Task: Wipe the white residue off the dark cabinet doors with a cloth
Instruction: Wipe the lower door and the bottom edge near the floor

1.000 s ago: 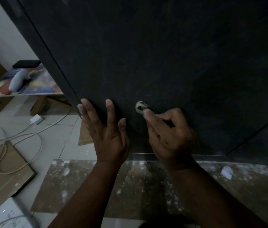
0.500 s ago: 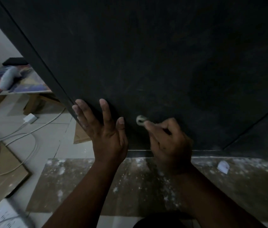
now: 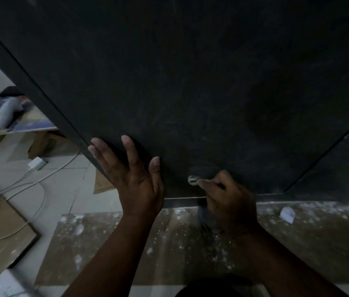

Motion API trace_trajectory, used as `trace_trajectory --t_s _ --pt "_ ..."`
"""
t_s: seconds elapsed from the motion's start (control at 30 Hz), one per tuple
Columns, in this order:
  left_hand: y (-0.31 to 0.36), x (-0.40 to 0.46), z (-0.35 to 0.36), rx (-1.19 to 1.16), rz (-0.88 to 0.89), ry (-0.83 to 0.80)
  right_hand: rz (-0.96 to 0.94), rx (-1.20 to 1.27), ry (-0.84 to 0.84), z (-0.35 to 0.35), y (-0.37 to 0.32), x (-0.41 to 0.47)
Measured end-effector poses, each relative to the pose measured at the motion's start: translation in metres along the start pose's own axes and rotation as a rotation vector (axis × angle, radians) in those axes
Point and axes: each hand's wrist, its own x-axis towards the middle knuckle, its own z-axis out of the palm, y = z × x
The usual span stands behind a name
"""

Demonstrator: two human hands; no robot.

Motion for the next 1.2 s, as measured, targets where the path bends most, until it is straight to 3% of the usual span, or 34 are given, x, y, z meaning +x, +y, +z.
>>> trace_trajectory --t_s 0.13,0.2,0.27,0.4,0.47,0.6,0.77,0.83,0.9,0.97,1.07,1.1,1.2 --pt "0.005 -0.001 0.002 -0.003 -0.035 0.003 -0.076 0.047 0.397 -0.018 -0.012 0.029" --pt "0.009 -0.002 0.003 -0.034 -0.076 -0.002 -0.064 0.078 0.493 -0.023 -0.022 0.043" --pt "0.014 -0.003 0.003 -0.058 -0.104 -0.003 -0.06 0.126 0.445 -0.019 -0.03 0.043" --pt "0.022 0.002 0.004 -0.027 0.062 0.011 0.162 0.21 -0.019 0.002 -0.019 0.005" --pt "0.024 0.005 0.005 -0.005 0.125 0.006 0.143 0.115 -0.101 0.006 -0.003 -0.011" --pt "0.023 0.005 0.007 0.025 0.124 -0.012 0.021 -0.002 0.111 -0.005 0.011 -0.008" --pt "0.026 0.004 0.01 0.057 0.113 0.006 0.009 0.124 0.417 -0.02 -0.011 0.029" --pt "0.029 0.003 0.009 0.053 0.1 0.004 0.065 0.291 0.418 -0.022 -0.026 0.041" --pt "0.033 0.002 0.005 0.021 0.072 -0.01 0.059 0.278 0.367 -0.02 -0.031 0.039" --pt "0.038 0.0 -0.001 -0.021 0.025 -0.018 0.055 0.189 0.191 -0.013 -0.02 0.022" --pt "0.054 -0.012 -0.009 -0.121 -0.085 -0.027 0.281 0.198 -0.142 -0.006 0.006 -0.006" --pt "0.062 -0.02 -0.012 -0.149 -0.127 -0.024 0.389 0.293 -0.145 -0.008 0.009 -0.01" --pt "0.09 -0.036 -0.02 -0.282 -0.343 -0.096 0.367 0.315 0.205 -0.027 0.006 -0.009"
